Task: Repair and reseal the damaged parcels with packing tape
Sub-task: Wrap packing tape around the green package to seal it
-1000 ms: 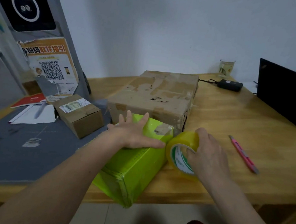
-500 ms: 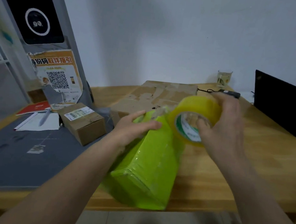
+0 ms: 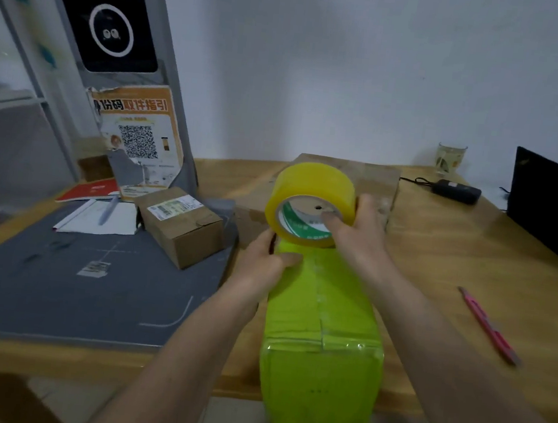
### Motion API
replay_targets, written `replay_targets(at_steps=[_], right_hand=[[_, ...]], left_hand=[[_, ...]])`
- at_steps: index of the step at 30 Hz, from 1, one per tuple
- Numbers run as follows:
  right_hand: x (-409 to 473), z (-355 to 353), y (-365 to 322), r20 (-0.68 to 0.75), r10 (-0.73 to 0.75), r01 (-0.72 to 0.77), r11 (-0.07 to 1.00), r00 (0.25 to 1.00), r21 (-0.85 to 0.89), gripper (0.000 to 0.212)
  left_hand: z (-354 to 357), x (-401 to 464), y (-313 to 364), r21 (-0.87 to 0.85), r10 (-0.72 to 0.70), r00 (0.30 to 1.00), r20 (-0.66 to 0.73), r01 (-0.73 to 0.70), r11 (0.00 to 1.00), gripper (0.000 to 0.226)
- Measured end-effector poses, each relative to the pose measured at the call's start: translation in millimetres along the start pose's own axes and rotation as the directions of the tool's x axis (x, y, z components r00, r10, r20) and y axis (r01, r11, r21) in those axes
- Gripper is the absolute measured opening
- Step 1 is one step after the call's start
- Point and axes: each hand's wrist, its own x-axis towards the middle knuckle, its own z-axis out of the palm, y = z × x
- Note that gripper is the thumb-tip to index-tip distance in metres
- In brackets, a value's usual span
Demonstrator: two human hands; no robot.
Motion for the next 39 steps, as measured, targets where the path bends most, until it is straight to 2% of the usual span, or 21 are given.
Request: replay_targets(at_steps=[5,7,8,11,14,16,19,22,25,30,34,36,37,38,39], right_hand=[[13.5,5.7,-1.6,0.014,0.045,-0.045,0.998,0.999,-0.035,0.033],[16.4,1.2,2.7,-0.003,0.067,-0.067,0.998,0.998,-0.014,0.036],[18.2,-4.4,3.9,-0.019,0.081,-0.081,0.997,0.997,-0.001,0.041],[24.2,-31.2,9.2,-0.075,0.096,-0.097,0.995,0.993,-0.009,0.042],[25.1,-56.9,13.4,-0.083,0.102,-0.108,0.992,0.991,-0.071,0.046],[23.6,-63.0,10.8,-0.075,0.104,-0.111,0.988,0.992,-0.108,0.035],[22.3,-77.4,7.4,-0.078,0.062,-0.078,0.973,0.995,-0.216,0.008],[19.7,-91.1,17.5,-0.074,0.091,-0.103,0.978,0.993,-0.183,0.012],[18.3,-93.2,30.1,-0.065,0.146,-0.156,0.967,0.987,-0.202,0.004],[22.5,-97.0,46.0,-0.016,0.185,-0.184,0.960,0.983,-0.214,0.003],[12.3,-86.4,67.0,-0.002,0.215,-0.213,0.962,0.977,-0.172,0.005],[9.4,-82.7,72.3,-0.004,0.213,-0.211,0.966,0.977,-0.146,0.007],[9.4,-82.5,73.4,-0.005,0.209,-0.208,0.969,0.978,-0.135,0.008],[10.0,-82.8,73.7,-0.010,0.206,-0.205,0.969,0.979,-0.134,0.008],[11.2,-83.2,73.8,-0.020,0.199,-0.200,0.969,0.980,-0.146,0.008]], left_hand=[[-7.2,15.9,2.3,-0.066,0.026,0.995,0.094,-0.019,0.998,0.074],[-5.3,18.9,-2.2,-0.043,0.039,0.994,0.102,-0.035,0.998,0.090],[-5.7,19.9,-2.9,-0.022,0.046,0.994,0.103,-0.044,0.999,0.092],[-8.9,24.6,-5.5,-0.043,0.045,0.995,0.094,-0.041,0.998,0.079],[-6.0,26.9,-7.6,-0.027,0.063,0.995,0.080,-0.062,0.998,0.094],[-6.4,26.9,-8.3,-0.021,0.060,0.995,0.074,-0.058,0.998,0.092],[-11.3,25.6,-7.9,-0.050,0.050,0.997,0.055,-0.047,0.998,0.069],[-13.0,29.4,-11.0,-0.035,0.047,0.996,0.075,-0.044,0.998,0.067],[-9.9,27.2,-10.0,-0.050,0.036,0.996,0.085,-0.032,0.998,0.071],[-11.6,30.0,-13.0,-0.048,0.036,0.996,0.087,-0.032,0.998,0.073],[-13.9,31.8,-15.0,-0.057,0.028,0.994,0.102,-0.022,0.998,0.064],[-16.8,30.3,-11.7,0.045,0.031,0.984,0.176,-0.040,0.998,0.069],[-17.6,28.6,-6.6,0.174,0.036,0.973,0.226,-0.077,0.982,0.070],[-18.2,27.5,0.1,0.385,0.042,0.961,0.275,-0.150,0.911,0.066],[-16.9,27.1,6.1,0.629,0.042,0.950,0.310,-0.238,0.740,0.063]])
